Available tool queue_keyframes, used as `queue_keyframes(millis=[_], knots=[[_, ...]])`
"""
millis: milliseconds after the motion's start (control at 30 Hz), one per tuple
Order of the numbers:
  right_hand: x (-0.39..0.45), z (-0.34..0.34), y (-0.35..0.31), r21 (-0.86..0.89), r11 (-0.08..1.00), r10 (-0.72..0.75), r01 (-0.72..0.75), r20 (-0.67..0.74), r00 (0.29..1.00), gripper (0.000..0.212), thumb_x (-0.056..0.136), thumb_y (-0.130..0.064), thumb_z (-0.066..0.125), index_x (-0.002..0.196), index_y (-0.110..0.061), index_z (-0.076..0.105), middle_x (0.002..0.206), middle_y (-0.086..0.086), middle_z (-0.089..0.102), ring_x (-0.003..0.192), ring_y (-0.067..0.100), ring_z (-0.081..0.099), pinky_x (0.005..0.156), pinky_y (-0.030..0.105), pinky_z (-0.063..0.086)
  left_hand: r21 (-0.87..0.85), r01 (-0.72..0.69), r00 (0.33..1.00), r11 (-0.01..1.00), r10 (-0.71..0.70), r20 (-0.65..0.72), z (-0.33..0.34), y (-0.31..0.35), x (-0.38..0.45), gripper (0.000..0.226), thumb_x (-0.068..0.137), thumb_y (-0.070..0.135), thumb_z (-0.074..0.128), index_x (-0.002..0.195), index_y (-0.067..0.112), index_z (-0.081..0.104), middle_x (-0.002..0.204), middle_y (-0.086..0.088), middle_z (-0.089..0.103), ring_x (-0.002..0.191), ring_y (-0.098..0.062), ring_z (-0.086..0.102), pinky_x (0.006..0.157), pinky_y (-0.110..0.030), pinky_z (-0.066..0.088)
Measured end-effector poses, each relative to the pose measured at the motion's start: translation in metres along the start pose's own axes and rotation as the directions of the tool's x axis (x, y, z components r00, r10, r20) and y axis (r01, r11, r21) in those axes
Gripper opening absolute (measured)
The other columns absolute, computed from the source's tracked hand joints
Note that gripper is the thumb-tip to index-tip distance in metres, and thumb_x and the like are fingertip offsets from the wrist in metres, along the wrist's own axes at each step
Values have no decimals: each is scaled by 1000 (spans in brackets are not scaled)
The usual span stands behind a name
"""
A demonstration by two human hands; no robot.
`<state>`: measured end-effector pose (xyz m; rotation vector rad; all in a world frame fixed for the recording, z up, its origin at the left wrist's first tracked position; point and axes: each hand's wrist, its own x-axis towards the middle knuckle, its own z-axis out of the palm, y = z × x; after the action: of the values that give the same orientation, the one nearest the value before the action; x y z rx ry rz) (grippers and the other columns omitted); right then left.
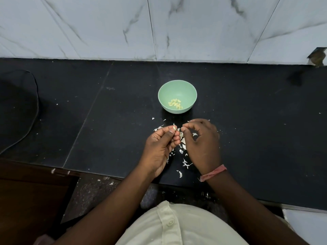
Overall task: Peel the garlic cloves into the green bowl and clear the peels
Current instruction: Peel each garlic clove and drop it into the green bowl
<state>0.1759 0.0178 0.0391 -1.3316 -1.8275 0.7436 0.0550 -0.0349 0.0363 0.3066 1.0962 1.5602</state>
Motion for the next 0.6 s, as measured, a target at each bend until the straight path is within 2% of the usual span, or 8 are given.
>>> queue_keyframes(millis=[200,400,600], knots=[[1,-2,-7,22,999,-33,33,14,999,15,86,-25,74,95,-37,74,106,-20,62,108,10,55,97,51,42,11,9,1000,1000,-10,19,1,2,1,14,96,8,61,105,0,70,91,-13,70,75,-11,64,72,-19,56],[5,-3,-7,-4,1000,-3,4,42,999,21,83,-27,78,100,-38,73,112,-20,59,113,7,48,99,45,36,47,29,1000,998,-29,0,-1,5,2,13,95,6,61,101,-2,70,80,-10,68,69,-11,60,67,-18,54],[6,-4,-9,-27,999,-21,24,91,996,27,84,-28,78,107,-40,72,118,-19,55,118,10,44,102,43,33,56,75,997,996,-76,20,-4,8,4,13,94,10,62,93,2,72,77,-8,65,65,-10,58,65,-18,53]])
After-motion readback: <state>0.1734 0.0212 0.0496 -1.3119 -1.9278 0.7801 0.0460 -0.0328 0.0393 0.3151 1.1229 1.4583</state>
